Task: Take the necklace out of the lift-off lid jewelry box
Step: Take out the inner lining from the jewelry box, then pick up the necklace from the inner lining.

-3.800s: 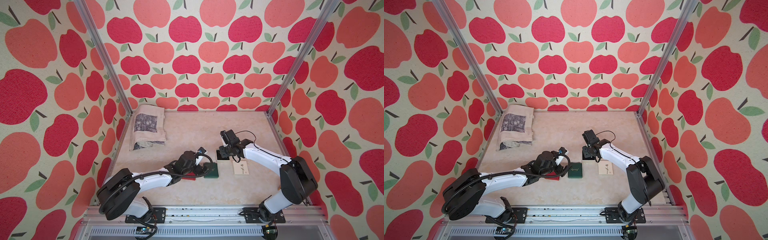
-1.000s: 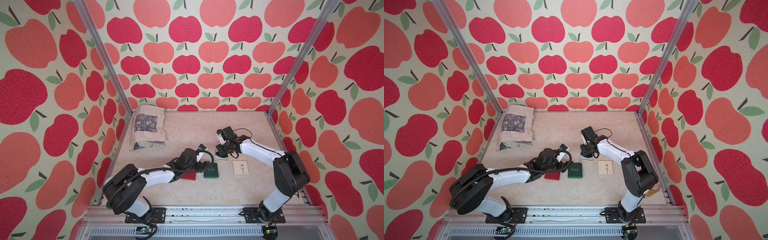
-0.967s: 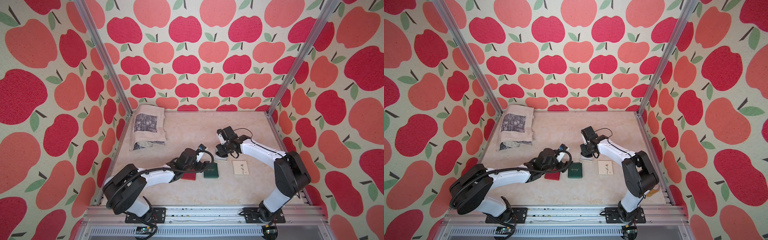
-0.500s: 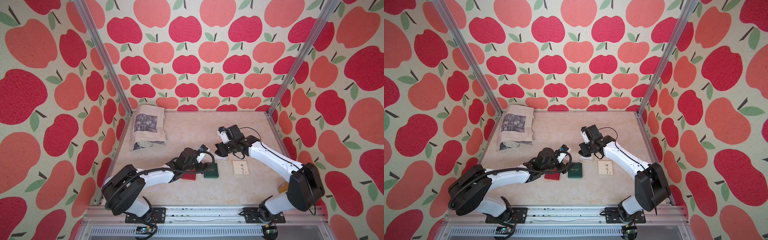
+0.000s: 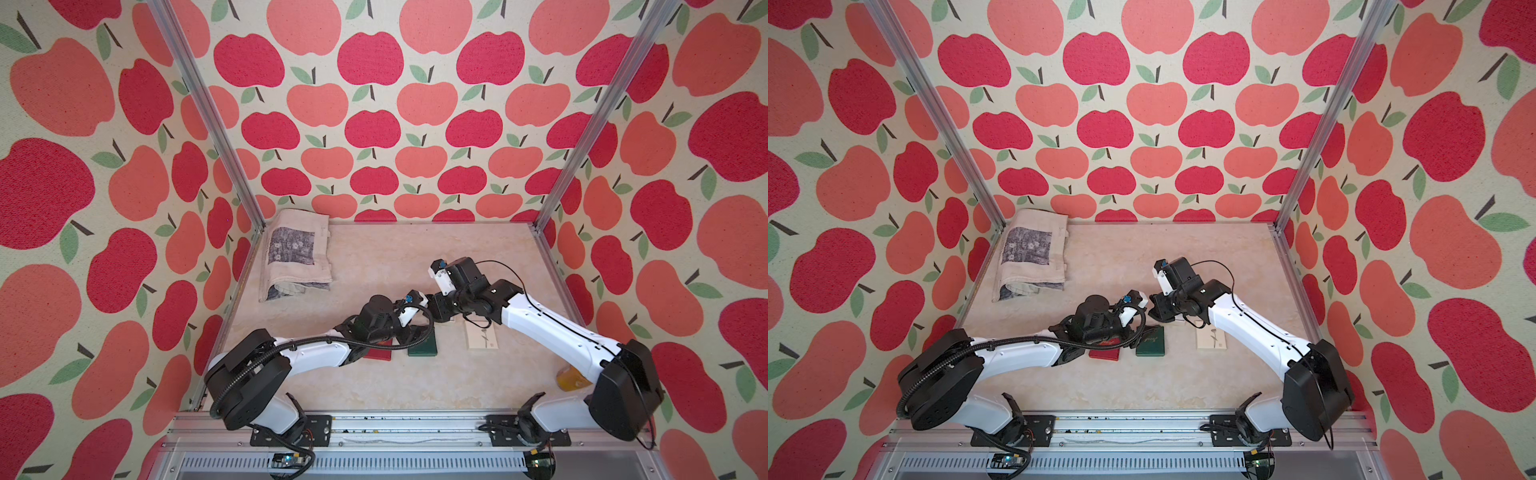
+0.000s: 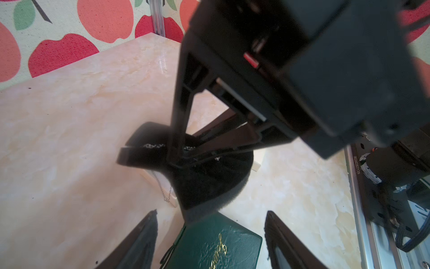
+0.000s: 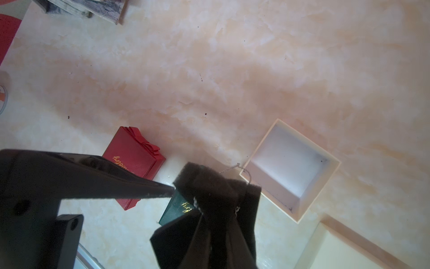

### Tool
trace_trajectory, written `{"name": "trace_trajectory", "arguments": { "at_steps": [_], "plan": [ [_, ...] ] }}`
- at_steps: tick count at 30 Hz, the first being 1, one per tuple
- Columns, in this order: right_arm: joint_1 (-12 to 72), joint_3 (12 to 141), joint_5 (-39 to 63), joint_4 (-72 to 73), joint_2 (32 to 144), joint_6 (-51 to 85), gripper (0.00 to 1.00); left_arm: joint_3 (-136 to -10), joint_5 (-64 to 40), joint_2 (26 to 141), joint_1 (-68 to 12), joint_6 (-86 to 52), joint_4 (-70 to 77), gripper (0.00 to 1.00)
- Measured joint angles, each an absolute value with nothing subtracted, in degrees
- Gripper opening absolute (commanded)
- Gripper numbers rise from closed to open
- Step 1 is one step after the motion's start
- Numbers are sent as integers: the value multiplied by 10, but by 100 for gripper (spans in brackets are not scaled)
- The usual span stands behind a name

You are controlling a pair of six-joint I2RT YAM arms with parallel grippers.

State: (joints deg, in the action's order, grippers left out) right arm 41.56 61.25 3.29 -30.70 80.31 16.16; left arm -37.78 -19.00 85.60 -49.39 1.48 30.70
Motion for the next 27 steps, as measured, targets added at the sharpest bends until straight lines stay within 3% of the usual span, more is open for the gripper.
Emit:
{"name": "trace_trajectory", "arguments": {
  "at_steps": [11,15,19,27],
  "plan": [
    [424,604,47,-299,788,178,13,-398,-189,867,-498,9,307,63],
    [424,602,50,-296,782,181,13,-400,-189,867,-499,9,306,56],
    [424,596,51,-290,781,184,13,-401,-190,867,-500,9,304,44],
    [424,585,59,-288,780,193,15,-401,-188,871,-499,12,295,11]
  ]
}}
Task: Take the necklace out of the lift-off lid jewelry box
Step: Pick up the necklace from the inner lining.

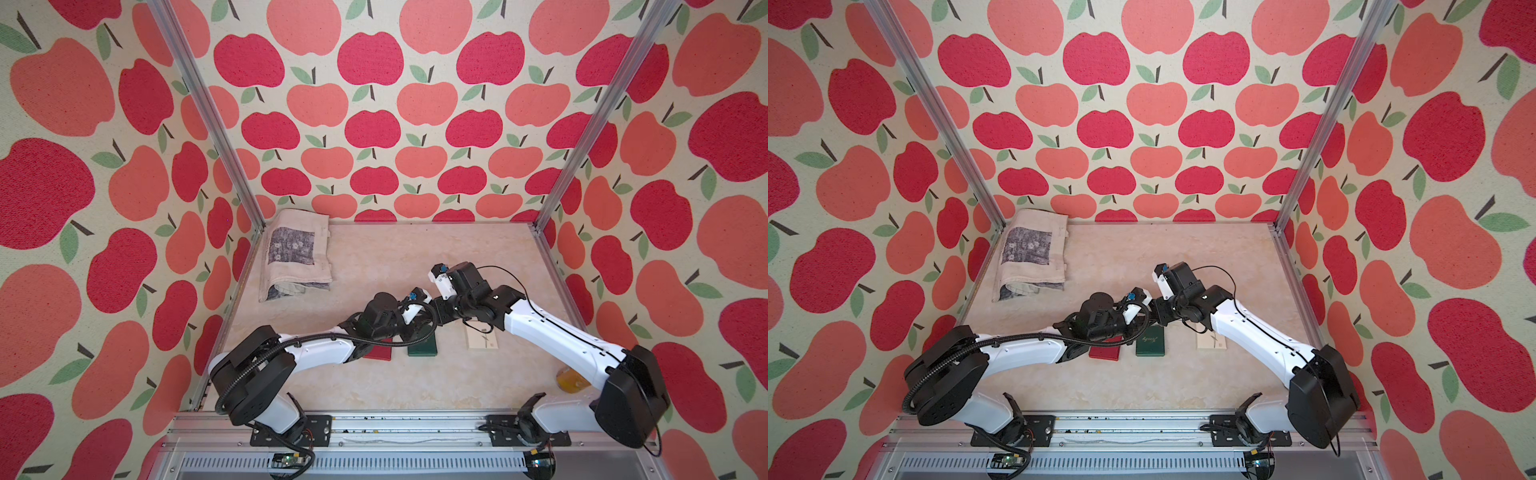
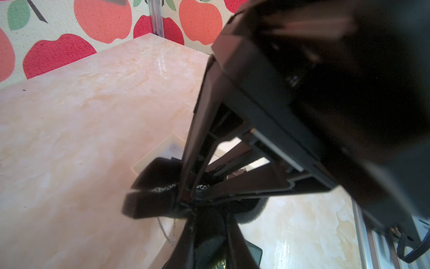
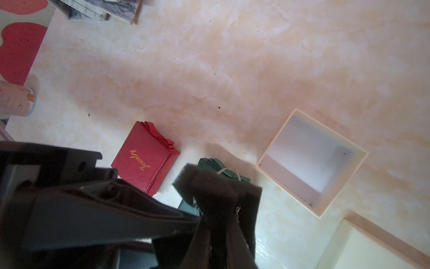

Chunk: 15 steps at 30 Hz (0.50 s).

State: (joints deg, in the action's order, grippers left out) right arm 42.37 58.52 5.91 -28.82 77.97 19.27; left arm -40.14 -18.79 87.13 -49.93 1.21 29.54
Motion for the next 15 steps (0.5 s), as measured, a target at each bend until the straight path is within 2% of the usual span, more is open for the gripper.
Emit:
{"name": "trace_trajectory", "arguments": {
  "at_steps": [5,15],
  "plan": [
    [423,585,61,-288,779,197,18,-401,-187,871,-499,11,292,0],
    [422,584,57,-288,764,201,28,-401,-187,871,-503,13,297,0]
  ]
}}
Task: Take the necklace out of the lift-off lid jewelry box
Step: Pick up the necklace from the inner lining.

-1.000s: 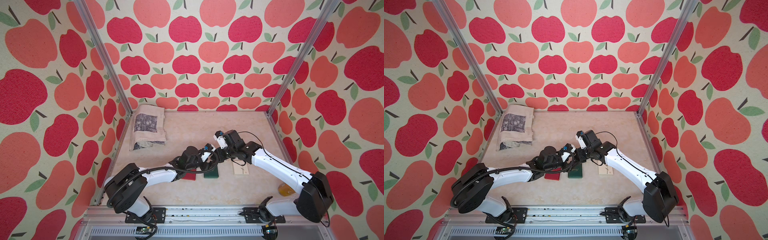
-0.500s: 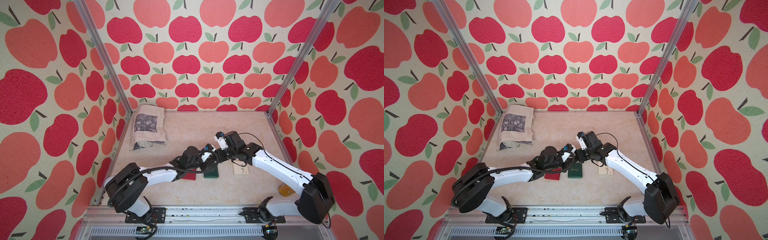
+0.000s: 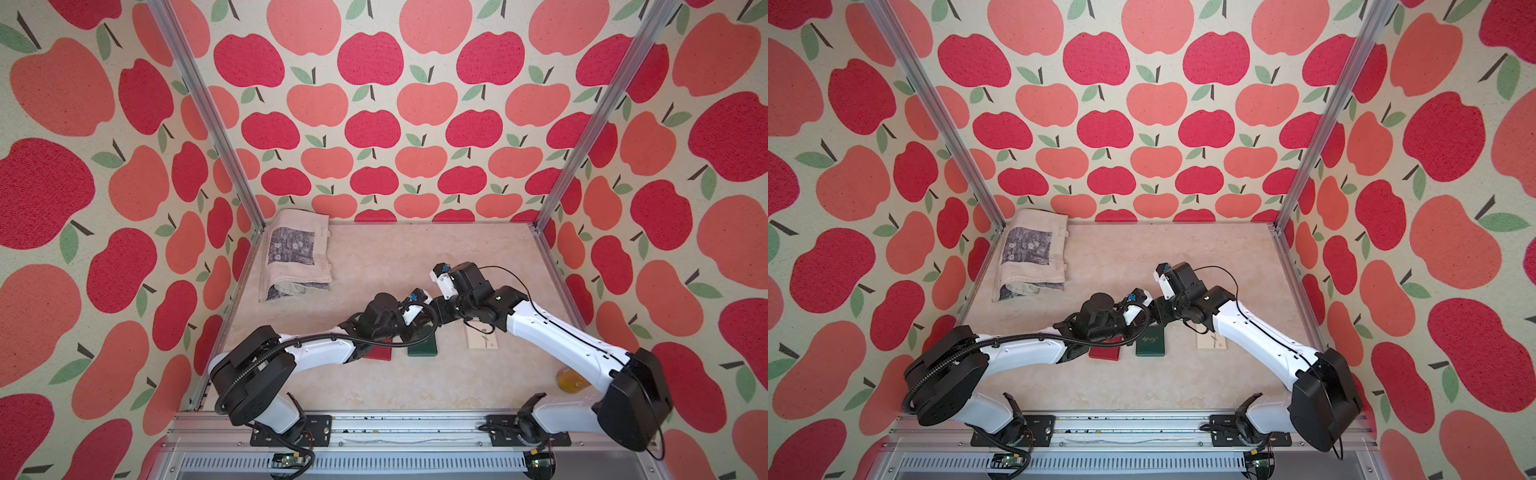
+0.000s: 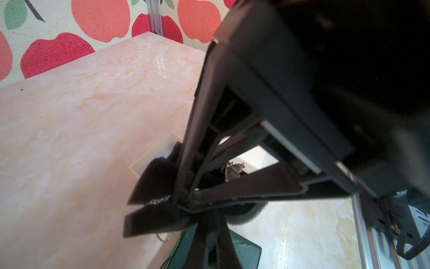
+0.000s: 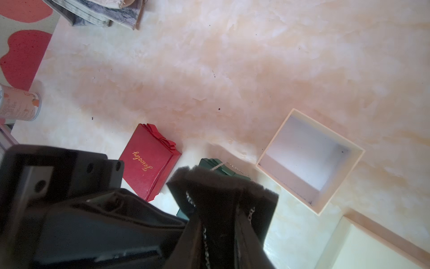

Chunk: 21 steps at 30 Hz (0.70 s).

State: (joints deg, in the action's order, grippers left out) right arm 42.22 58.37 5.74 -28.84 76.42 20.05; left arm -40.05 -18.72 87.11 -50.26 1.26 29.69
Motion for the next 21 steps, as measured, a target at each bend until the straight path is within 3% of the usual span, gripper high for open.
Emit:
{"name": "trace_trajectory", "arguments": {
  "at_steps": [21],
  "plan": [
    [408,578,64,-329,701,196,39,-390,-179,865,-504,25,307,0]
  ]
}}
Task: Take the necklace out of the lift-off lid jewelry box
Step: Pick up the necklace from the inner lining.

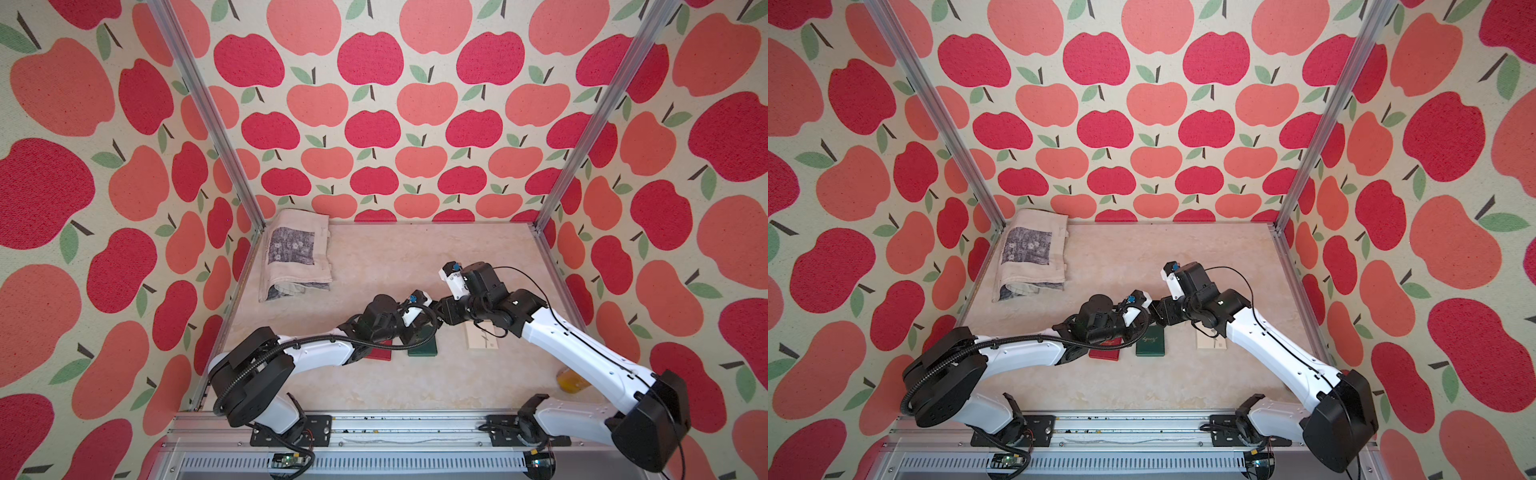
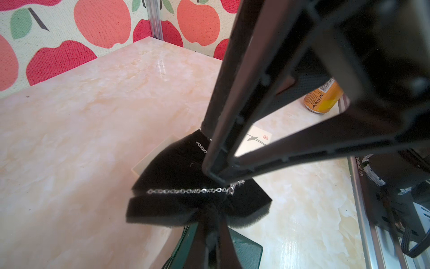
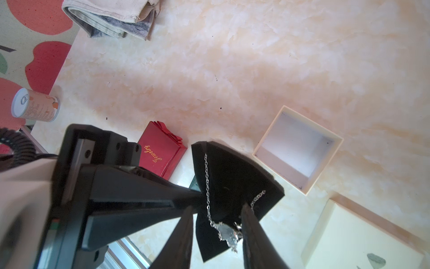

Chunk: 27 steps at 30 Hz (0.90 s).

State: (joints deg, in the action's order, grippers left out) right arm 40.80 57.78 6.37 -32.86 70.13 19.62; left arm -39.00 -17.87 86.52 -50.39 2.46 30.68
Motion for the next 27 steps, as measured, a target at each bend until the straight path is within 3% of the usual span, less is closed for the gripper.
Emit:
{"name": "trace_trajectory", "arguments": {
  "at_steps": [27],
  "plan": [
    [398,545,78,-331,696,196,48,-388,-175,865,-504,27,311,0]
  ]
}}
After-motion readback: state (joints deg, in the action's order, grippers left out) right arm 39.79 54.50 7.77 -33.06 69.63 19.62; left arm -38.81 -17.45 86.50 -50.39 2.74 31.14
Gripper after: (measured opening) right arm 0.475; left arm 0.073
